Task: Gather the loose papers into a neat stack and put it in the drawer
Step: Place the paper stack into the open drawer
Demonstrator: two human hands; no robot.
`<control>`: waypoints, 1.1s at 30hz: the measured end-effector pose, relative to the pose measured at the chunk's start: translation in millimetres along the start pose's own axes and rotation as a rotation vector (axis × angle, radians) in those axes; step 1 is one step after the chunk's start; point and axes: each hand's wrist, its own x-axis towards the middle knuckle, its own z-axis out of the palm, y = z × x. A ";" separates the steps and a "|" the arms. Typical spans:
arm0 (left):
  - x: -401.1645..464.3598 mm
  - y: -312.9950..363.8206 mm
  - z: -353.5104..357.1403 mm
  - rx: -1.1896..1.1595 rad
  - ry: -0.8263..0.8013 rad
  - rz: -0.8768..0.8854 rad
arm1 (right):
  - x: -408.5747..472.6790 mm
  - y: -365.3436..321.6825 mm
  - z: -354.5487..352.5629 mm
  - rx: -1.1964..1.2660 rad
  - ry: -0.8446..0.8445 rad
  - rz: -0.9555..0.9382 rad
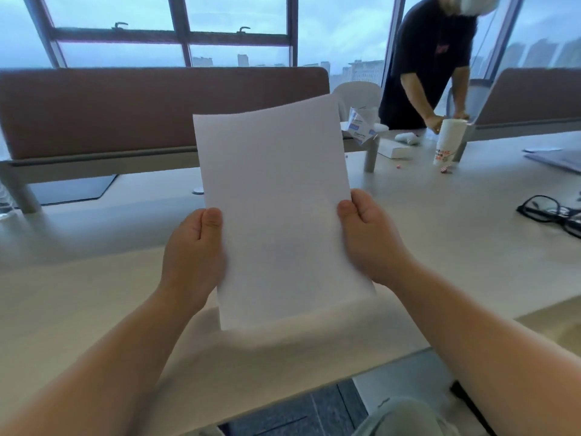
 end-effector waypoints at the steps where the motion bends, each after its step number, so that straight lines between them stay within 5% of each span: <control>1: -9.8 5.2 9.4 -0.016 -0.034 -0.008 | -4.8 3.8 -17.0 -0.007 -0.004 0.018; 20: -219.0 114.8 175.0 -0.275 -0.761 -0.207 | -114.6 83.8 -322.5 -0.076 -0.131 0.305; 33: -331.5 122.7 272.7 -0.158 -1.057 -0.314 | -209.3 154.3 -426.2 -0.607 -0.082 0.548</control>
